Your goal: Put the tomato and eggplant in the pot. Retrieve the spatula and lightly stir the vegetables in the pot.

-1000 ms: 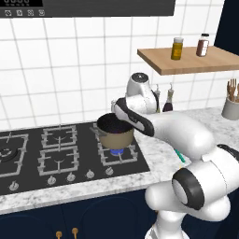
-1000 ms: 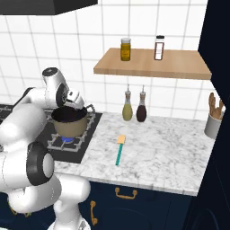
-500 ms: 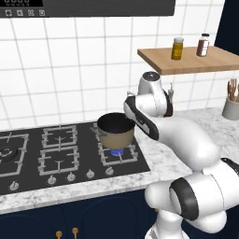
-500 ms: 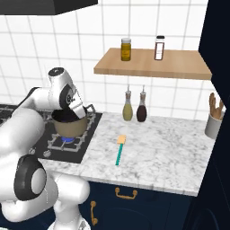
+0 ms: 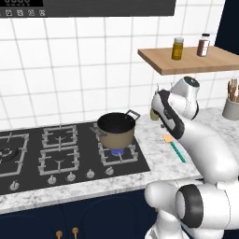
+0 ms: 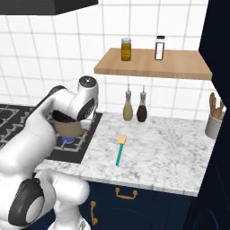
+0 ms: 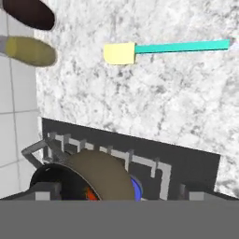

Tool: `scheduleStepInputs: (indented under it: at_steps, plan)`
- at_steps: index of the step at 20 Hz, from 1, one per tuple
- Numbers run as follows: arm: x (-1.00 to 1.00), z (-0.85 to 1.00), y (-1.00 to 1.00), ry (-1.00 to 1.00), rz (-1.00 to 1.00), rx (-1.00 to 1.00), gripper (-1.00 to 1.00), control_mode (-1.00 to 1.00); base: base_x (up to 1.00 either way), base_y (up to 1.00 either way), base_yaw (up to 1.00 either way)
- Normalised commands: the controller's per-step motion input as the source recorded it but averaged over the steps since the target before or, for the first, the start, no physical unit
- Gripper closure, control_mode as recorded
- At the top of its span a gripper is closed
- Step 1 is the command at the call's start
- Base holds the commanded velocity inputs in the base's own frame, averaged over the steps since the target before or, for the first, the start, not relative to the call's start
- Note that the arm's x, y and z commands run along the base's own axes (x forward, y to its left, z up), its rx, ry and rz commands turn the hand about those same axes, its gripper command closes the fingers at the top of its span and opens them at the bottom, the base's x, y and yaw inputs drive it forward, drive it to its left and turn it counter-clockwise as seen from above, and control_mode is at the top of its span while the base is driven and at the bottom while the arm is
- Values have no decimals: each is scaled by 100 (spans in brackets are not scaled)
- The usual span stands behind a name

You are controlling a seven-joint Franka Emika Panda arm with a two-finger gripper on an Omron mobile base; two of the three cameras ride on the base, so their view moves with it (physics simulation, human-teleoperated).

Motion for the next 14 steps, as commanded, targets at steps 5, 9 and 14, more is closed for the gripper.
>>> scheduleStepInputs:
  at_steps: [5, 9, 14]
  plan:
    - [0, -40, -56, 9, -75, 34, -100, -100, 0, 0, 0]
    - [-5, -30, -62, 14, -64, 44, -100, -100, 0, 0, 0]
    - [-12, -35, -39, 15, -57, 46, -100, -100, 0, 0, 0]
